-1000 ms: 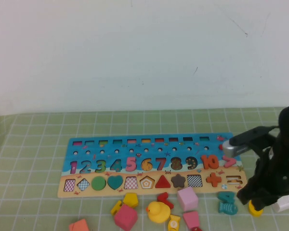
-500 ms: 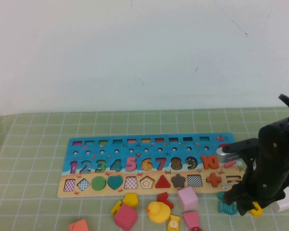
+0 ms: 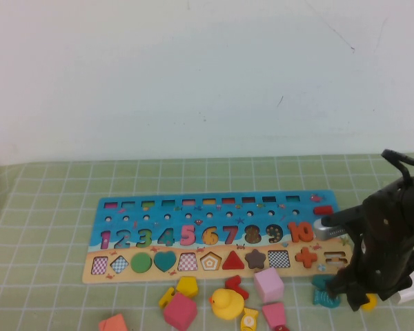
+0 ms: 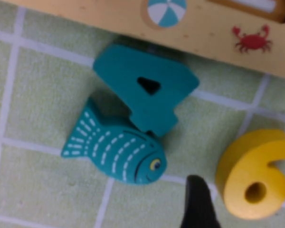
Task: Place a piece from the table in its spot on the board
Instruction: Pick up the "number 6"
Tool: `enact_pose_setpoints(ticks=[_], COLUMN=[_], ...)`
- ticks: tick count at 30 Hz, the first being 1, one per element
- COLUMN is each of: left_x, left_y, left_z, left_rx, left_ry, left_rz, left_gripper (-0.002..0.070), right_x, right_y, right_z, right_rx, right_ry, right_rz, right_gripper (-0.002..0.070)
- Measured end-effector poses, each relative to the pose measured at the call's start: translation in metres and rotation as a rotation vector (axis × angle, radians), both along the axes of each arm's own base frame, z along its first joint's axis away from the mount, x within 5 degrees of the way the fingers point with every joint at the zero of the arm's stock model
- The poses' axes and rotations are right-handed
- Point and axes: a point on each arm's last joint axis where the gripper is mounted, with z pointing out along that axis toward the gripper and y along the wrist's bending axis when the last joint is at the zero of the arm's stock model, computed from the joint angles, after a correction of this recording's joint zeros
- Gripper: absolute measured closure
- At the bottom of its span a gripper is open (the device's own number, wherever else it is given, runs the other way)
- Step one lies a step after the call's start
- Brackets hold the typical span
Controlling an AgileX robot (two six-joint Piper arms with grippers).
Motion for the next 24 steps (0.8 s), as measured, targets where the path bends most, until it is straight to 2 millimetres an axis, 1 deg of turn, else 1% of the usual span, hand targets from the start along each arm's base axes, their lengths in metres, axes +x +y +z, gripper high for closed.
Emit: enact_pose_setpoints(ticks=[5, 12, 15, 18, 24], left_x=[0.0000, 0.0000, 0.0000, 0.0000, 0.0000], left_y=[0.0000, 0.0000, 0.0000, 0.0000, 0.0000], left_z=[0.0000, 0.0000, 0.0000, 0.0000, 0.0000], left_rx=[0.000, 0.000, 0.000, 0.000, 0.000], left_ry=[0.000, 0.000, 0.000, 0.000, 0.000], left_rz=[0.000, 0.000, 0.000, 0.000, 0.000], left_gripper=[0.0676, 0.0676, 0.0676, 0.0676, 0.0676], right_x=[0.0002, 0.0013, 0.0014, 0.0015, -0.0009], right_y=[0.0002, 0.0008, 0.0007, 0.0006, -0.0009], right_z=[-0.0097, -0.0106, -0.0106, -0.0106, -0.0106], right_rx=[-0.006, -0.001, -0.001, -0.002, -0.018], right_ry=[0.016, 0.006, 0.005, 0.004, 0.030], right_rz=[0.000, 0.002, 0.004, 0.005, -0.001], right_gripper=[0.0264, 0.0267, 0.0307, 0.0393, 0.0402])
